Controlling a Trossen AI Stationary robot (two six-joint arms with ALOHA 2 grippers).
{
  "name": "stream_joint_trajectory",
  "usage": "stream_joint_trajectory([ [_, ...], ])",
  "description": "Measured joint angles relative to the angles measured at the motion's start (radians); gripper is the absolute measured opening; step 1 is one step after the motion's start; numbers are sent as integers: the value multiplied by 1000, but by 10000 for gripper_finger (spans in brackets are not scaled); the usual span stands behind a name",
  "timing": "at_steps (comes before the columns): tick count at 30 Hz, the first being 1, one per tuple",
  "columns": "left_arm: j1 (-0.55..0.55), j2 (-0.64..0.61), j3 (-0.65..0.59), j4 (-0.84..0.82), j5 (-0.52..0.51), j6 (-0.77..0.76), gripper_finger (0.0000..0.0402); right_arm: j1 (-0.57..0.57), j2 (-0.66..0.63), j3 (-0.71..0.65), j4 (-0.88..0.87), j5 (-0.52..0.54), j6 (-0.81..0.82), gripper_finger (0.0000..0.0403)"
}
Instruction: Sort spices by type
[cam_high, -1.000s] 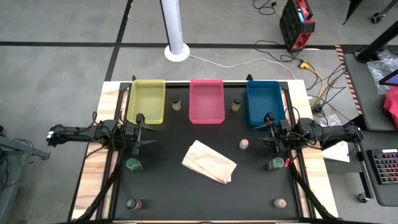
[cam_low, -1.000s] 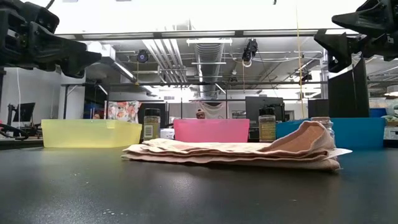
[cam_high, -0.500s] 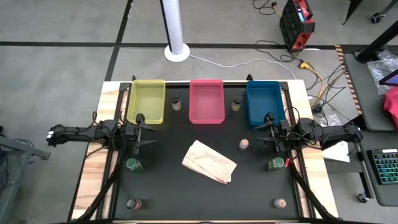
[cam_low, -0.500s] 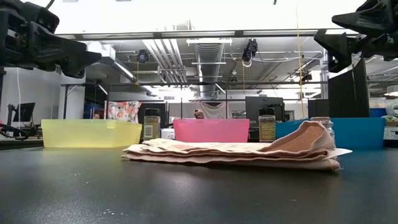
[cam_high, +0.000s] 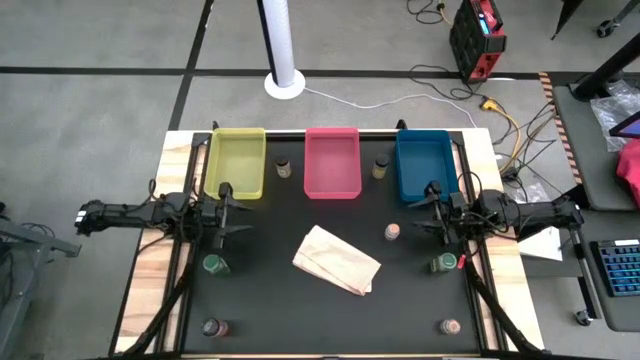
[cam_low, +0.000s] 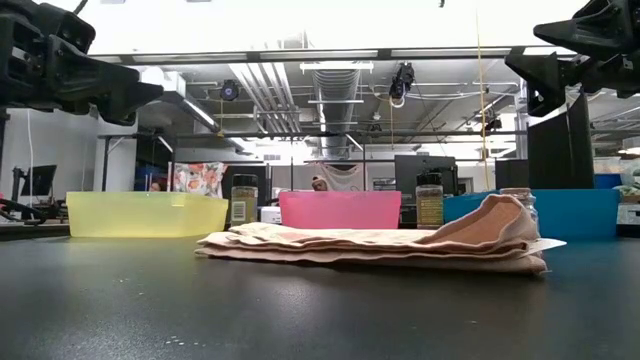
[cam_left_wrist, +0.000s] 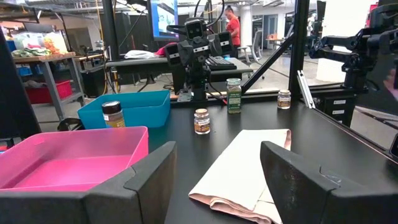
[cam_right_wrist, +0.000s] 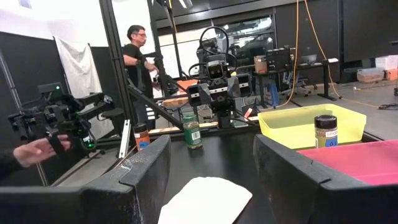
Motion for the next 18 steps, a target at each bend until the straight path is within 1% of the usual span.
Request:
stream_joint_trajectory([
  [3, 0, 1, 0, 50, 0, -18, 217, 0, 0, 0, 0, 0, 0, 219],
  [4, -1, 1, 0, 94, 0, -62, 217, 0, 0, 0, 0, 0, 0, 219],
  [7, 0, 0, 0, 238, 0, -276, 217, 0, 0, 0, 0, 0, 0, 219],
  [8, 0, 0, 0, 284, -1, -314, 217, 0, 0, 0, 0, 0, 0, 219],
  [10, 1, 0, 0, 376, -1, -328, 217, 0, 0, 0, 5, 0, 0, 219],
  [12, 1, 0, 0, 433, -1, -306, 217, 0, 0, 0, 30, 0, 0, 219],
  [18, 1, 0, 0, 498, -1, -290, 217, 0, 0, 0, 59, 0, -1, 219],
])
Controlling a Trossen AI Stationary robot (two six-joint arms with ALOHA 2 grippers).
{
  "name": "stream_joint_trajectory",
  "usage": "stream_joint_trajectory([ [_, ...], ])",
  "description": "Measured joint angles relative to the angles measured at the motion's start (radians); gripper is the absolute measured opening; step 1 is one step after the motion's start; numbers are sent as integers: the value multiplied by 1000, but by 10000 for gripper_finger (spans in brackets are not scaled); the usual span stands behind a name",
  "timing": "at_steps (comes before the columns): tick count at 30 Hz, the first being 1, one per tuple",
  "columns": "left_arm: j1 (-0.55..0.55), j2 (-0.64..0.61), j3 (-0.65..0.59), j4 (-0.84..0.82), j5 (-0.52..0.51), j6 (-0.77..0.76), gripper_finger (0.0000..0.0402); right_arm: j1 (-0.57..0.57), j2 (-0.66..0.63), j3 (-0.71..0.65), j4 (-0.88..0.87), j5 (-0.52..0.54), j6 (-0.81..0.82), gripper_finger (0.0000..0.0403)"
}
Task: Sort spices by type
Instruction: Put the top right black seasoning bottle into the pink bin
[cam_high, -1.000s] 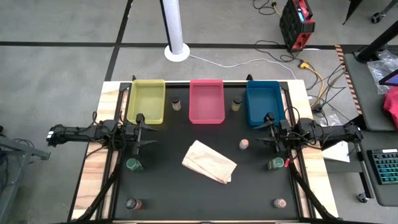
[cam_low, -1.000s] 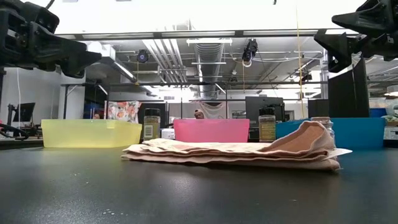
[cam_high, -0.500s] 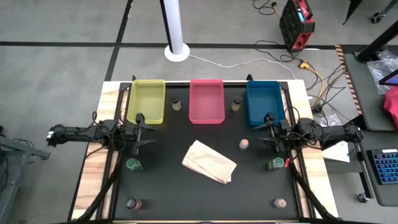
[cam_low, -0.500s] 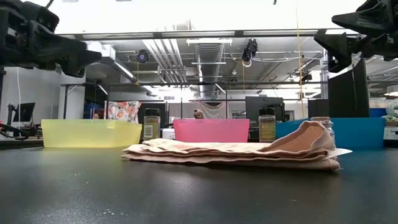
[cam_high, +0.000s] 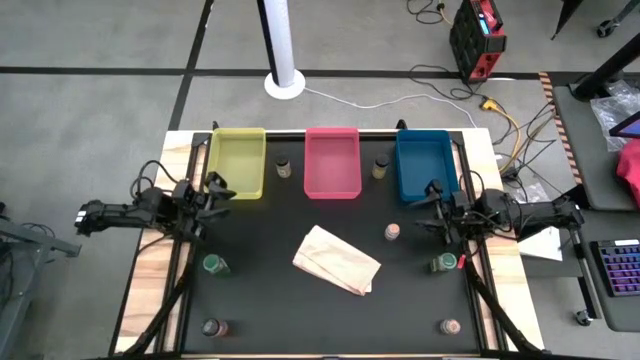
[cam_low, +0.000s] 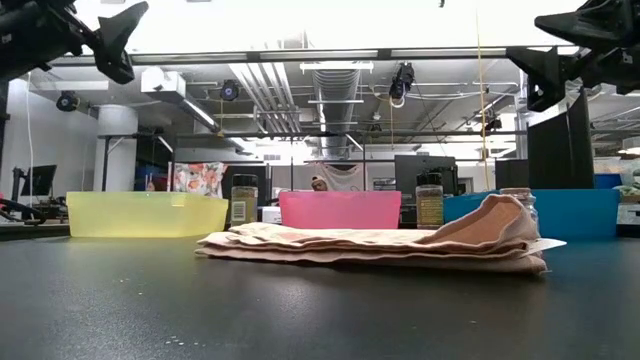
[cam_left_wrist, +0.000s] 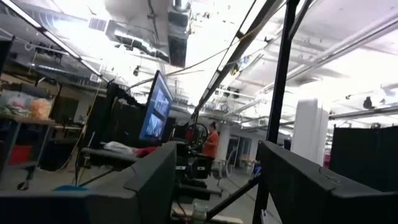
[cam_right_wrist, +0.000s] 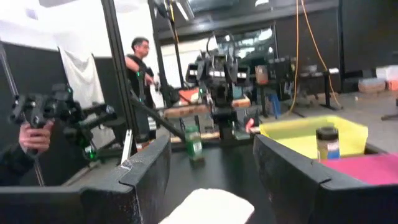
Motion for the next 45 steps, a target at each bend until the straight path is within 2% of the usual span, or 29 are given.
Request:
stream_joint_trajectory([
  [7, 0, 0, 0, 8, 0, -2, 217, 0, 0, 0, 32, -1, -93, 219],
  [17, 0, 0, 0, 8, -5, 3, 217, 0, 1, 0, 35, -1, -106, 219],
  [24, 0, 0, 0, -35, -202, 32, 217, 0, 1, 0, 35, 0, -105, 219],
  [33, 0, 0, 0, -75, -219, 130, 217, 0, 1, 0, 35, 6, -105, 219],
  [35, 0, 0, 0, -75, -234, 179, 217, 0, 1, 0, 35, 46, -106, 219],
  [40, 0, 8, 0, -98, -363, 251, 217, 0, 15, 0, 35, 230, -119, 219],
  [45, 0, 29, 0, -100, -368, 299, 217, -1, 59, 12, 31, 366, -115, 219],
])
